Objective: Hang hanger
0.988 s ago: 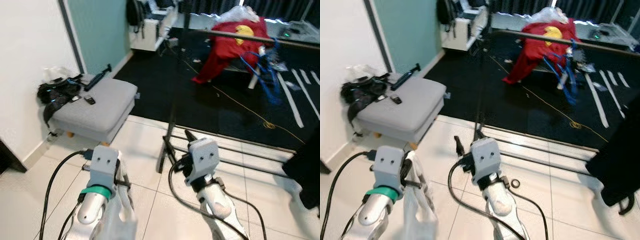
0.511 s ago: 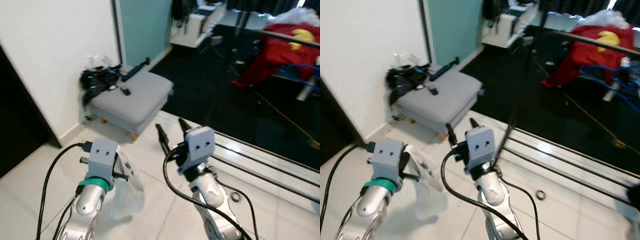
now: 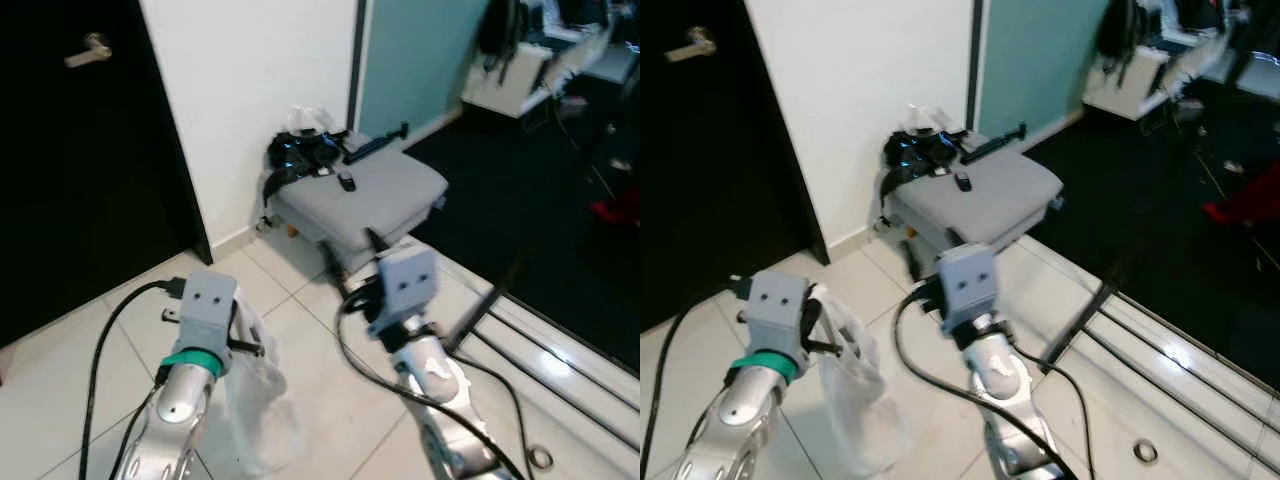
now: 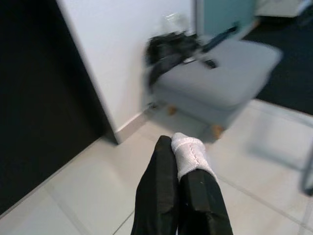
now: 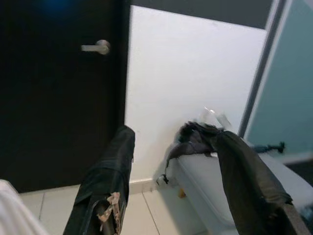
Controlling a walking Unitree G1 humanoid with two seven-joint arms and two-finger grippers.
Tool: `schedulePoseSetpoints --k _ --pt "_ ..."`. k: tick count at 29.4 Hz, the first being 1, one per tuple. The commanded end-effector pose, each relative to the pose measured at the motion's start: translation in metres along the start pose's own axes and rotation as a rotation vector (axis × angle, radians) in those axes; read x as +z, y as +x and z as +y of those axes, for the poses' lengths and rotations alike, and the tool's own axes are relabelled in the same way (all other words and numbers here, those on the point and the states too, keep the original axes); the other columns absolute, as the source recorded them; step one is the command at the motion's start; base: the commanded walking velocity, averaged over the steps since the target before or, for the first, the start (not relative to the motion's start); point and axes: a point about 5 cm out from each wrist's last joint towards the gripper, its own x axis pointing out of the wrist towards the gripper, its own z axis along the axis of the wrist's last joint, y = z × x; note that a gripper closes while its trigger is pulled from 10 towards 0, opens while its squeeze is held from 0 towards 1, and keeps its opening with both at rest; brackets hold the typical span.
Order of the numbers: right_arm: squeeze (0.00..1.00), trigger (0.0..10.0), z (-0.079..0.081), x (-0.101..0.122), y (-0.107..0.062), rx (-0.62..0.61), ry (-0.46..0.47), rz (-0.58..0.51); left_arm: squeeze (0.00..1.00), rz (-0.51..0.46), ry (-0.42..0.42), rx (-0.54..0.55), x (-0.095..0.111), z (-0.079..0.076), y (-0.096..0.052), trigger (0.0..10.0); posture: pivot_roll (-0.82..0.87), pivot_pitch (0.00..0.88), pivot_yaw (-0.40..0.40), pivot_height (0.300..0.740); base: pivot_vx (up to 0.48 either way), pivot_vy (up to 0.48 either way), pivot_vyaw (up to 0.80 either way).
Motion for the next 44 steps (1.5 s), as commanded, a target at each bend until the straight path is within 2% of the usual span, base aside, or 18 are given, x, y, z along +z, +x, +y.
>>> schedulePoseSetpoints --k 1,5,17,44 --pt "0.0 10.0 0.001 -0.002 -0.002 0.008 -0.003 0.01 0.0 -0.008 0.001 0.001 0.004 -0.001 -0.002 10.0 -0.14 0.107 0.042 0.74 0.0 0.0 0.78" --pt "0.0 10.0 -0.007 -0.002 0.0 -0.006 -0.023 0.008 0.0 -0.026 0.03 -0.006 0.009 -0.002 -0.002 10.0 -0.14 0.108 0.041 0.74 0.0 0.0 0.78" --pt "0.0 10.0 0.002 -0.003 -0.001 0.014 -0.002 0.012 0.0 -0.037 0.035 0.004 0.012 -0.001 -0.001 10.0 -0.13 0.111 0.042 0.74 0.0 0.0 0.78" --pt "0.0 10.0 0.004 -0.004 0.0 0.034 0.001 0.009 0.0 -0.055 0.048 0.029 0.018 0.003 0.0 10.0 -0.12 0.1 0.034 0.74 0.0 0.0 0.78"
